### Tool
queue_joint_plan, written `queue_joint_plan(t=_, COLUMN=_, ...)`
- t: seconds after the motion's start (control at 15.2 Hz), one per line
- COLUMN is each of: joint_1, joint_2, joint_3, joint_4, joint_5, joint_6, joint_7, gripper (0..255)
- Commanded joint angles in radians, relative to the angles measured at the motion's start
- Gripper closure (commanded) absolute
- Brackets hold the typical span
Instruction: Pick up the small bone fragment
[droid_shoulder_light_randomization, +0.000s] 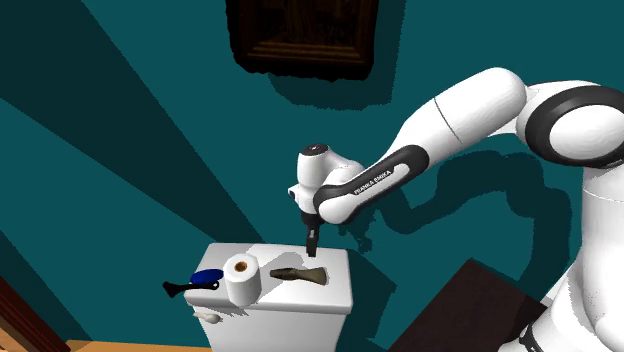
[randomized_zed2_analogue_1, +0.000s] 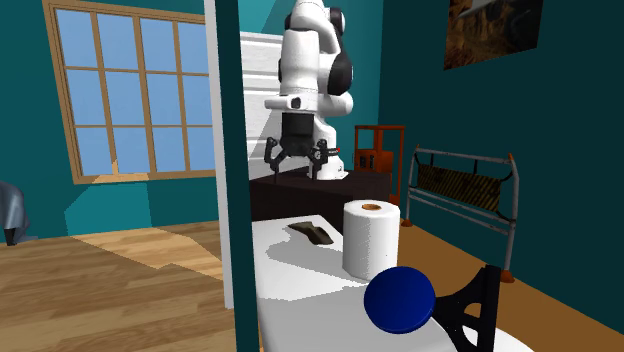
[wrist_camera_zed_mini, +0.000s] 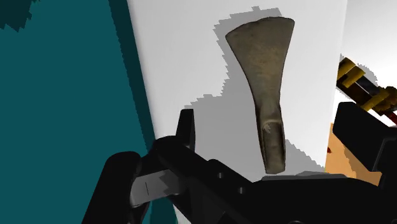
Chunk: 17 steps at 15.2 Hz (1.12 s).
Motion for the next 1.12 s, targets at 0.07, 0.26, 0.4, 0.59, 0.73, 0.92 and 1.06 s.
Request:
queue_joint_plan(t=0.07, joint_1=0.027, joint_2=0.107, joint_3=0.005, joint_4=0.072, joint_5=-0.029, joint_6=0.017, joint_7=-0.016, gripper=0)
queue_joint_plan(t=0.26, joint_1=0.055, joint_2=0.210, joint_3=0.009, joint_4=0.152, joint_5=-0.055, joint_6=0.021, joint_7=-0.037, gripper=0)
queue_joint_plan(t=0.4, joint_1=0.066, joint_2=0.253, joint_3=0.008, joint_4=0.181, joint_5=-0.065, joint_6=0.029, joint_7=-0.042, gripper=0)
queue_joint_plan(t=0.59, joint_1=0.071, joint_2=0.284, joint_3=0.001, joint_4=0.187, joint_5=-0.073, joint_6=0.054, joint_7=-0.036, gripper=0)
queue_joint_plan(t=0.73, joint_1=0.075, joint_2=0.305, joint_3=-0.003, joint_4=0.192, joint_5=-0.078, joint_6=0.070, joint_7=-0.032, gripper=0)
queue_joint_plan(t=0.92, joint_1=0.077, joint_2=0.322, joint_3=-0.007, joint_4=0.196, joint_5=-0.082, joint_6=0.082, joint_7=-0.030, gripper=0)
queue_joint_plan(t=1.06, joint_1=0.077, joint_2=0.321, joint_3=-0.007, joint_4=0.195, joint_5=-0.082, joint_6=0.082, joint_7=-0.030, gripper=255)
